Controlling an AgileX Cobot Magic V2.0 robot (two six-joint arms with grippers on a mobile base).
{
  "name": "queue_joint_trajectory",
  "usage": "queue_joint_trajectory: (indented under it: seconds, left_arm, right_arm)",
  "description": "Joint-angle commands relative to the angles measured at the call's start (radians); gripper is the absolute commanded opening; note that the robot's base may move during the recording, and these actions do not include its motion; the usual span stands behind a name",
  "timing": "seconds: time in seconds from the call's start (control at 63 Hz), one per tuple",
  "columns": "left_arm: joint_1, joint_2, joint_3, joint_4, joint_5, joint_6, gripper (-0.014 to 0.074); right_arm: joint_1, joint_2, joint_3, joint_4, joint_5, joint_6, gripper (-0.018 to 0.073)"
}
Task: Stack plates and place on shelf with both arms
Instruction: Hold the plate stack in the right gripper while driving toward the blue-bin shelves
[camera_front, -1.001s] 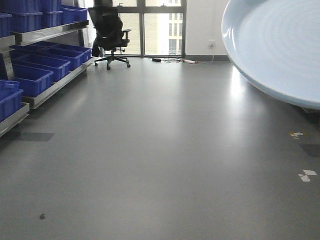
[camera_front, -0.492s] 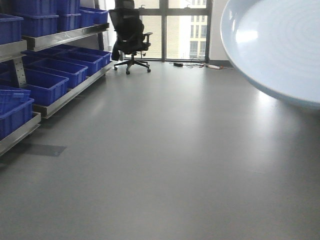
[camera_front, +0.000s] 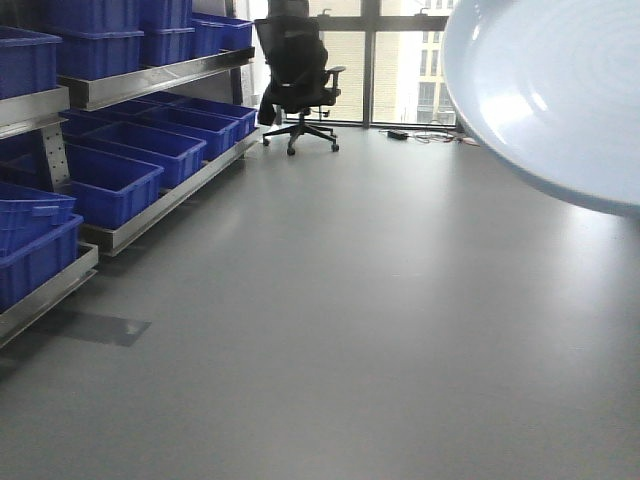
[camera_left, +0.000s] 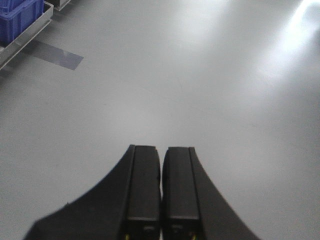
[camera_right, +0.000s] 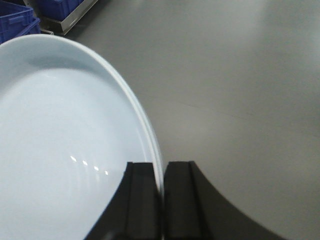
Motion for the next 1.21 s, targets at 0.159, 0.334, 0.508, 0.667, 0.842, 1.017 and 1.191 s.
queue_joint_trajectory:
  seconds: [0.159,0.334,0.508,0.667,0.842,1.017,1.191]
  left_arm:
    - [-0.006,-0.001,-0.029,-0.01,-0.079,0.001,0.0102]
    - [-0.006,0.005,-0.029,-0.01,-0.079,0.001,0.0102]
    - [-0.006,0.007,-0.029,-0.01,-0.079,0.001,0.0102]
    - [-0.006,0.007,-0.029,-0.01,-0.079,0.001,0.0102]
    - [-0.006,0.007,-0.029,-0.01,-0.079,0.001,0.0102]
    - [-0.006,0.007,-0.029,-0.01,-0.079,0.001,0.0102]
    - [-0.006,0.007,-0.029,-0.01,-0.079,0.001,0.0102]
  right_arm:
    - [-0.003,-0.002,-0.031,0.009,-0.095,0.0,0.0048]
    - [-0.003,-0.002,-0.031,0.009,-0.094,0.0,0.0048]
    - [-0.003,-0.002,-0.031,0.009,-0.094,0.0,0.0048]
    - [-0.003,-0.002,-0.031,0.009,-0.094,0.0,0.0048]
    - [-0.003,-0.002,-0.031,0.009,-0.094,0.0,0.0048]
    - [-0.003,-0.002,-0.031,0.009,-0.094,0.0,0.0048]
    - [-0.003,-0.002,-0.031,0.009,-0.094,0.0,0.0048]
